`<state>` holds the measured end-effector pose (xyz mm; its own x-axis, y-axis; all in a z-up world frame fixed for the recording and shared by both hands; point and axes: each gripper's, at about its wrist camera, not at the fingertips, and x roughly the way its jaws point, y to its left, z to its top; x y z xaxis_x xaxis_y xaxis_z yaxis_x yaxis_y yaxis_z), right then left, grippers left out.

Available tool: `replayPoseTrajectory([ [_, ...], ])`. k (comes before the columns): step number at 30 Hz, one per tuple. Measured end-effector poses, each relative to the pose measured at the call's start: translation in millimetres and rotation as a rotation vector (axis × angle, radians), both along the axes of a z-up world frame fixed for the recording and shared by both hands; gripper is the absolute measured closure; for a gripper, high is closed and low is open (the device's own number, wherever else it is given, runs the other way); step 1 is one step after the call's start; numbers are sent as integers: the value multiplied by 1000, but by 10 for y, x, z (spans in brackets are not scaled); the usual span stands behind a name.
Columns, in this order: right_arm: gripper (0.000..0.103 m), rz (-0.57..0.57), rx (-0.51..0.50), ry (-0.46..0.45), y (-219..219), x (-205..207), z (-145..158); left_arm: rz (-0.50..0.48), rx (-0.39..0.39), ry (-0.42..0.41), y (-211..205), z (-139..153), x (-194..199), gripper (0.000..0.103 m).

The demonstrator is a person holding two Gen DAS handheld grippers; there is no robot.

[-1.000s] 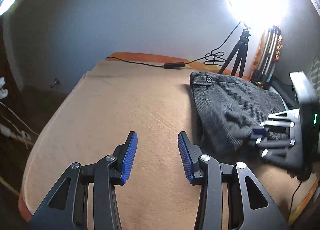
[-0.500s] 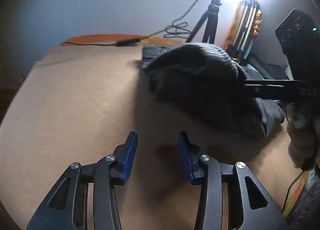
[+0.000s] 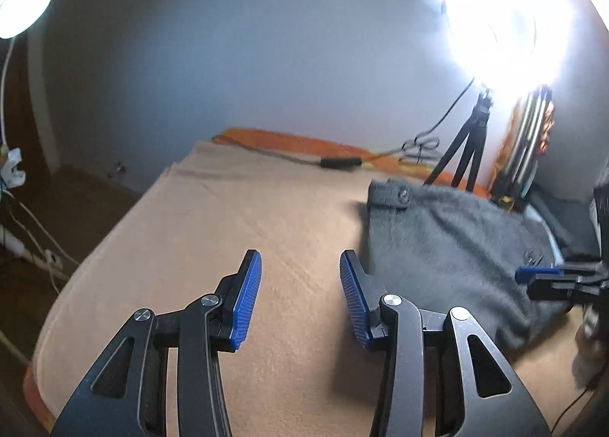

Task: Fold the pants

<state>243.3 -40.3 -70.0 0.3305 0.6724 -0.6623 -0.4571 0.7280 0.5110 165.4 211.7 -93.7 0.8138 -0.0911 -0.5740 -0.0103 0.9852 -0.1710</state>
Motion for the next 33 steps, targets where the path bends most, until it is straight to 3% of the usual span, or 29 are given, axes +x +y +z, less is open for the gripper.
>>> replayPoseTrajectory([
  [4, 42, -84, 13, -11, -336, -228, 39, -98, 91, -62, -360, 169, -87, 61],
  [10, 42, -355, -100, 0, -1103, -654, 83, -268, 155, 63, -990, -180, 75, 61],
  [13, 38, -499, -134, 25, -1532, -860, 79, -294, 263, 105, -1219, -383, 112, 61],
  [15, 29, -598, -156, 47, -1816, -988, 34, -292, 309, 133, -1275, -500, 147, 61],
  [20, 29, -717, -121, 137, -2237, -1140, -173, -287, 382, 141, -1342, -579, 149, 60],
  [27, 29, -767, -18, 194, -2428, -1052, -428, -236, 328, 100, -1276, -201, 59, 60],
  [33, 29, -768, 72, 255, -2459, -966, -620, -271, 292, 72, -1508, 31, 0, 60],
])
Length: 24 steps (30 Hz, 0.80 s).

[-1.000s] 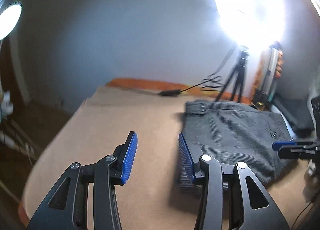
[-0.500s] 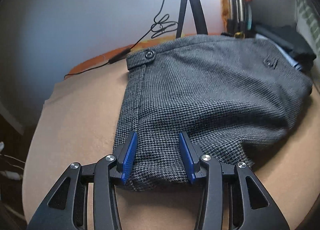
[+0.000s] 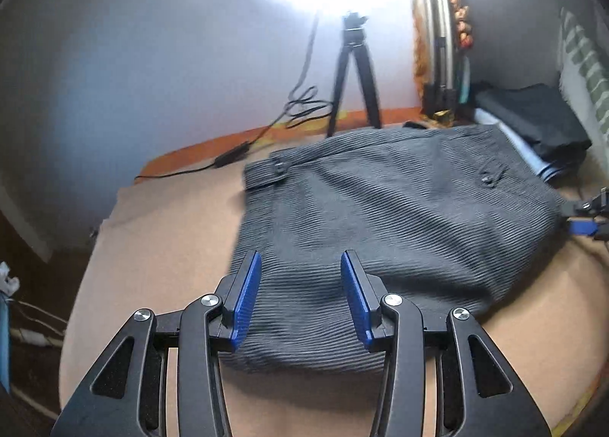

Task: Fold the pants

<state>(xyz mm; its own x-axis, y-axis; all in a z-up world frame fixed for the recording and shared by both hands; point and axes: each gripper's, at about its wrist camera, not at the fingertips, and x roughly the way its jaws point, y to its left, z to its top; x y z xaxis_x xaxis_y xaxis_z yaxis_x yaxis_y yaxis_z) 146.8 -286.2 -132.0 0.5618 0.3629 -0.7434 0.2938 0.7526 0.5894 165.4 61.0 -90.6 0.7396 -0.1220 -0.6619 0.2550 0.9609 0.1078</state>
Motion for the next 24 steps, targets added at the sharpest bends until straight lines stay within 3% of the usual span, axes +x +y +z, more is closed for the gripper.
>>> replayPoseTrajectory([
  [3, 29, -12, 66, 6, 1, 19, -75, -30, -9, 27, -216, -35, 31, 60],
  [13, 32, -51, 151, -54, 44, 126, -117, -72, -11, 72, -851, -249, 277, 60],
  [16, 40, -47, 155, -62, 103, 204, -136, -80, 23, 98, -968, -401, 361, 60],
  [21, 75, -38, 66, -111, 152, 276, 3, -90, 49, 131, -1043, -660, 396, 60],
  [24, 80, -8, -19, -157, 203, 301, 175, -95, 39, 127, -1033, -649, 387, 61],
])
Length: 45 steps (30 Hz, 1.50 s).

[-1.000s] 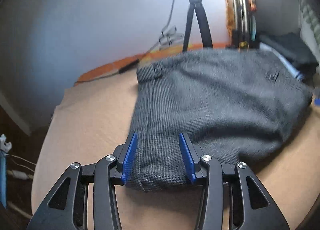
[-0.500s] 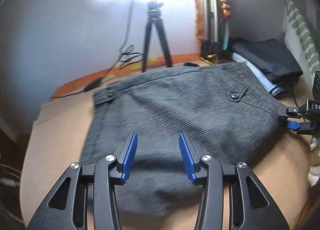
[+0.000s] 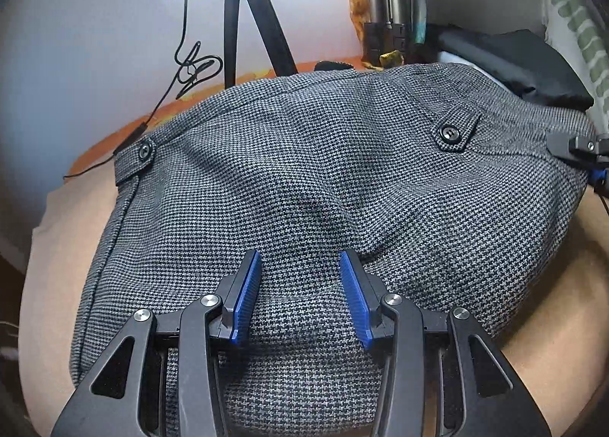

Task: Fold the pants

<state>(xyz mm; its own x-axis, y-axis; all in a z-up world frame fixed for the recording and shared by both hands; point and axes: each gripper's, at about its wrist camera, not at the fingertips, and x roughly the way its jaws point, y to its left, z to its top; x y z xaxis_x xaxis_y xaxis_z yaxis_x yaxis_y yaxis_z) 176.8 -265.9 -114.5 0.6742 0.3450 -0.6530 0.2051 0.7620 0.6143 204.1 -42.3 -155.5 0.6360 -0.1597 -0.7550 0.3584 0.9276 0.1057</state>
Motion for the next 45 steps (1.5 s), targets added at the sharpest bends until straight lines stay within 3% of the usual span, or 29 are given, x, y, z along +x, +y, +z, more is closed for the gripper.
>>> replayPoseTrajectory([
  [4, 82, 19, -91, -19, 125, 25, 111, 1, -27, 7, 78, 77, -41, 61],
  [11, 83, 38, -182, -38, 240, 73, 280, 69, -29, -75, 519, 368, -249, 61],
  [16, 84, 58, -272, -60, 376, 101, 415, 141, -53, -18, 944, 207, -262, 61],
  [20, 85, 78, -352, -78, 521, 133, 516, 146, -65, 24, 1098, 50, -265, 61],
  [25, 85, 117, -427, -105, 703, 186, 648, 144, -62, -10, 1102, 130, -338, 61],
  [33, 86, 248, -615, -169, 1139, 223, 859, 158, -99, -49, 1306, 272, -440, 61],
  [38, 86, 316, -679, -213, 1443, 284, 957, 175, -145, -68, 1503, 348, -464, 61],
  [45, 88, 441, -720, -267, 2037, 416, 1012, 273, -210, -101, 1963, 470, -453, 61],
])
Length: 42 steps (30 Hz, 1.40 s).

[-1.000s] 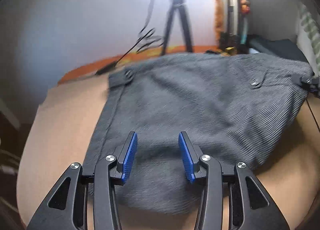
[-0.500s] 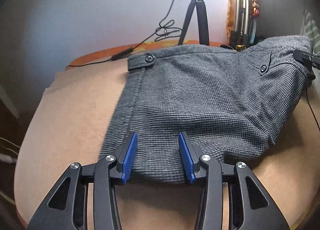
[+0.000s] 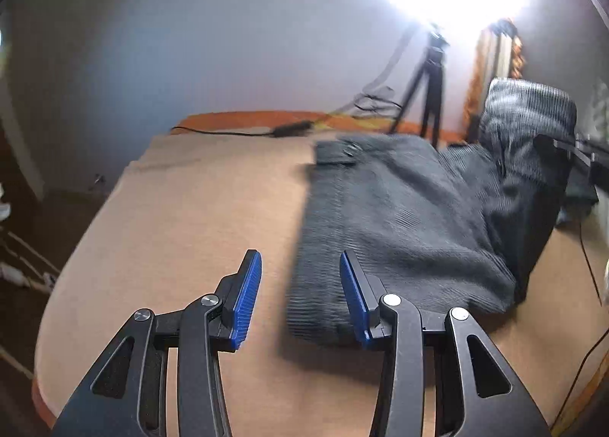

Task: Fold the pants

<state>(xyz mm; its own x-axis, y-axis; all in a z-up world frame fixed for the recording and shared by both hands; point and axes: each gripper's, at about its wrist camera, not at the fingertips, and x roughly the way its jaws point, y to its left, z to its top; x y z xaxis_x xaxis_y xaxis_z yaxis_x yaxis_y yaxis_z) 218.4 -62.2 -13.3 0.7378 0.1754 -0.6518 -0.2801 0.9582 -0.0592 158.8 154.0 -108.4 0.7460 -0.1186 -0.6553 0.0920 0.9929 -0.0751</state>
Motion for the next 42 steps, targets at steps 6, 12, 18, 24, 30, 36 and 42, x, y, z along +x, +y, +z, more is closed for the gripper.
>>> replayPoseTrajectory([
  [6, 90, 96, -24, 3, 530, 15, -85, 58, -23, -12, 314, 28, -38, 61],
  [12, 91, 179, -56, 7, 955, -20, -179, 76, -15, -20, 426, 28, -80, 61],
  [18, 92, 226, -72, 20, 1222, 5, -291, 68, -2, -33, 410, 27, -98, 61],
  [24, 92, 240, -84, 31, 1343, 31, -376, 55, 22, -51, 369, 64, -140, 61],
  [30, 92, 251, -87, 52, 1402, 68, -457, 47, 32, -59, 354, 80, -178, 61],
  [36, 92, 265, -66, 94, 1435, 115, -554, 57, 19, -54, 400, 83, -170, 61],
  [42, 91, 301, -59, 144, 1540, 121, -726, 72, 5, -52, 435, 88, -154, 61],
])
